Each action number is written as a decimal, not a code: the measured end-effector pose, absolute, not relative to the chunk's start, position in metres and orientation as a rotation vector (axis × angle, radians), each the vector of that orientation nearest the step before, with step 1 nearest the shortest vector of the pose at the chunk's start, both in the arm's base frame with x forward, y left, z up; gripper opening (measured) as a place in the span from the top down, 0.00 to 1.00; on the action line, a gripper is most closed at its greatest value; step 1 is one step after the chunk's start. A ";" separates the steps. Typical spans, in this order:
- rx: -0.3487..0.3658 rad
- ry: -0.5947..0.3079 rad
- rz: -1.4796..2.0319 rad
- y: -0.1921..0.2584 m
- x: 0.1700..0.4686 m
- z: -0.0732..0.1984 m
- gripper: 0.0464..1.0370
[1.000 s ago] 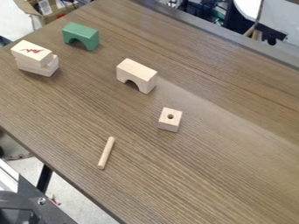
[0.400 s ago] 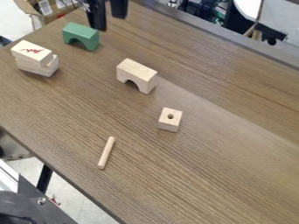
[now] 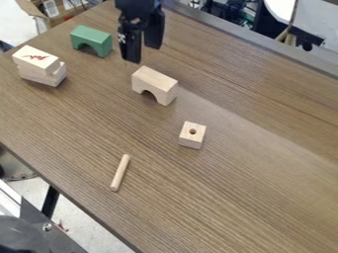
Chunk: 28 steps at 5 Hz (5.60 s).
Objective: Put the arch on the top of green arch
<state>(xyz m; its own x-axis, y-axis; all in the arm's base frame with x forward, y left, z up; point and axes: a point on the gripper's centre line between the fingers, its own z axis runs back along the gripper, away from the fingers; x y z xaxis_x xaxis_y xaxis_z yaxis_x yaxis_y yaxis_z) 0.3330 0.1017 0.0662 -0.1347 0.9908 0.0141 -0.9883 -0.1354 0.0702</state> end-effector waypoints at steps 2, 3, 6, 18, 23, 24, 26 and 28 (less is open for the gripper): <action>0.121 0.099 1.697 0.084 0.321 0.054 0.04; 0.129 0.111 1.710 0.083 0.315 0.048 0.04; 0.098 0.111 1.772 0.082 0.312 0.038 0.47; 0.021 0.063 1.730 0.236 0.345 0.103 0.47; 0.084 0.042 1.733 0.246 0.344 0.088 0.47; 0.094 0.060 1.729 0.241 0.342 0.080 0.47; 0.103 0.066 1.725 0.237 0.341 0.074 0.47; 0.134 0.074 1.698 0.229 0.341 0.074 0.12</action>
